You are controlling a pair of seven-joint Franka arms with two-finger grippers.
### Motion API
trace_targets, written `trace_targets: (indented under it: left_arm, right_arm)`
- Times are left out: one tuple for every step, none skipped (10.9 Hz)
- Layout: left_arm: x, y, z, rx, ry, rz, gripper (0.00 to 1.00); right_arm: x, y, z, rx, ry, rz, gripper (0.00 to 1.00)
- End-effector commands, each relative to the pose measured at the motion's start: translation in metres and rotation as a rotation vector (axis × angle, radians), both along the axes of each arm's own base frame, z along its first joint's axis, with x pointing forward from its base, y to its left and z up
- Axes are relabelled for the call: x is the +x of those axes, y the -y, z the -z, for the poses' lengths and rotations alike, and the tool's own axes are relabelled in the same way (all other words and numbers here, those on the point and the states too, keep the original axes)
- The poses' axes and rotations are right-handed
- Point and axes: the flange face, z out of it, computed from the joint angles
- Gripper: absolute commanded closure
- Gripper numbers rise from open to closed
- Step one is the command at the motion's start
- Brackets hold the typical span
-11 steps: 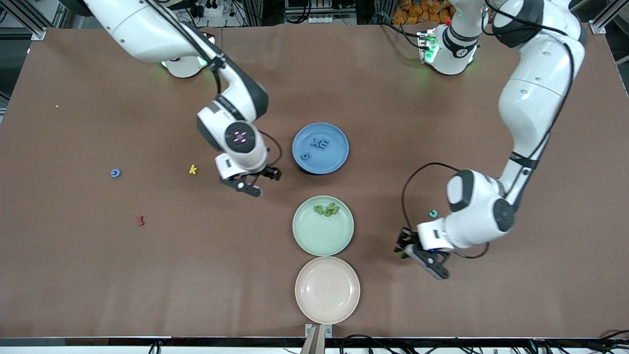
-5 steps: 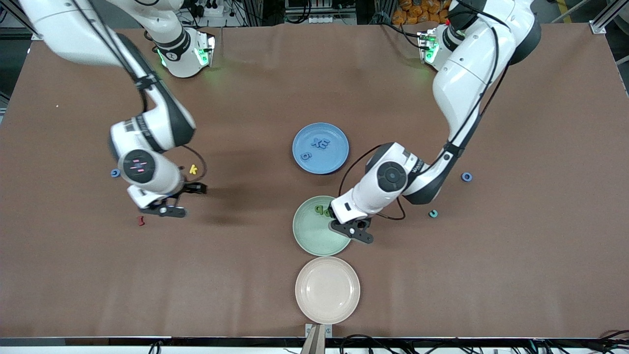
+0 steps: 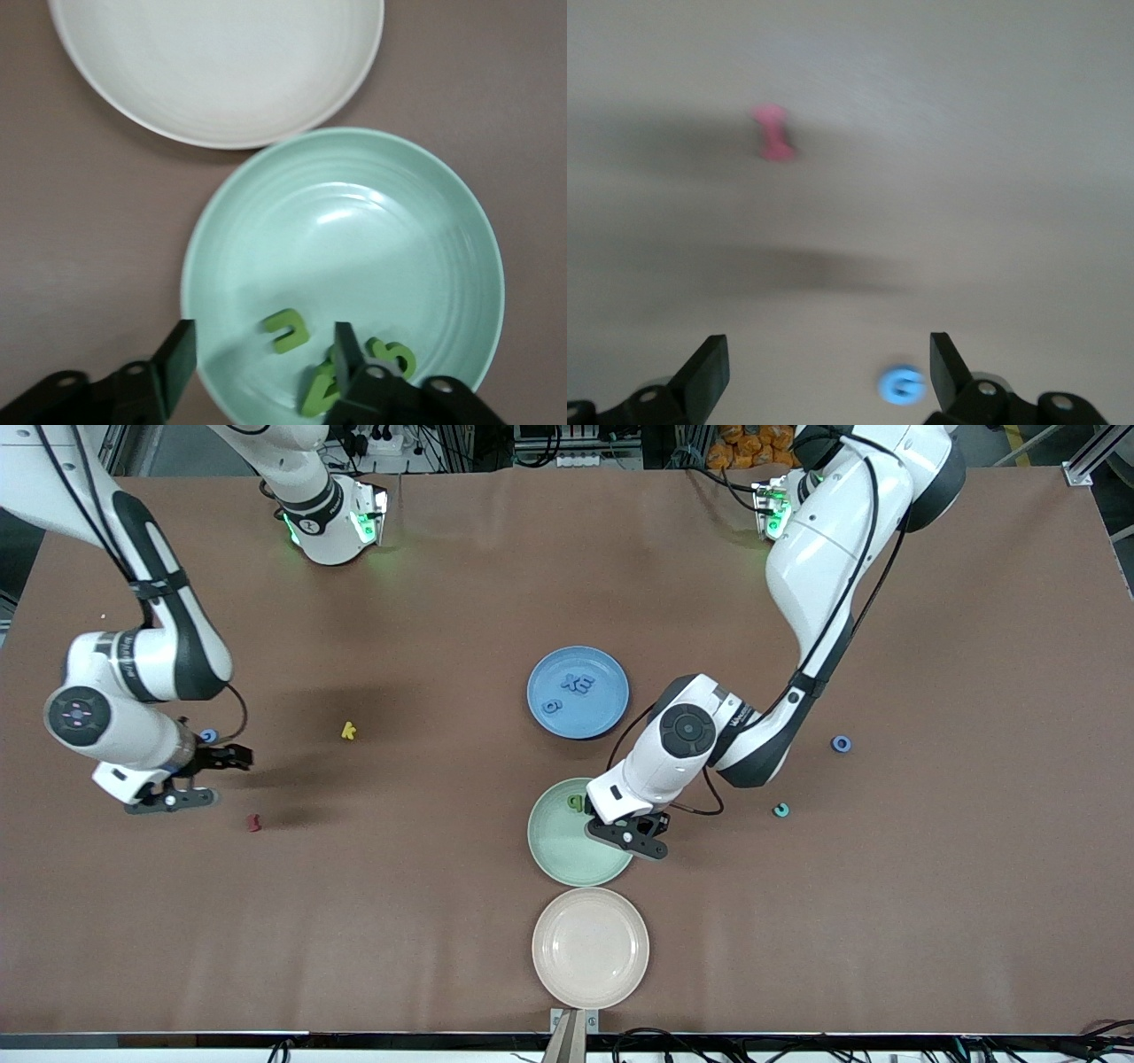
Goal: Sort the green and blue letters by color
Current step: 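Reach the blue G with the right gripper while the left gripper withdraws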
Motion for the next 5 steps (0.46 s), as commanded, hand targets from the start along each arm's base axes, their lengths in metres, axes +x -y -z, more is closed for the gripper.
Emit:
trace_targets:
  left_arm:
    - [0.014,-0.043,-0.095,0.103,0.027,-0.068,0.0]
    - [0.025,-0.078,-0.13,0.129,0.035,-0.113,0.0]
    - [0.028,-0.11,-0.157,0.172,-0.001,-0.152,0.0]
    - [0.023,-0.133,-0.187,0.207,-0.035,-0.184,0.0]
    - [0.025,-0.168,-0.216,0.234,-0.052,-0.23,0.0]
  right_arm:
    - [-0.032,0.033,-0.018,-0.019,-0.004,-0.054,0.0]
    - [-0.046,0.043,-0.011,-0.015,0.022,-0.058,0.0]
    - [-0.062,0.051,-0.003,-0.008,0.056,-0.059,0.0]
    - [-0.075,0.058,0.004,-0.006,0.065,-0.048,0.0]
    - [-0.089,0.062,0.01,0.0,0.068,-0.035,0.0]
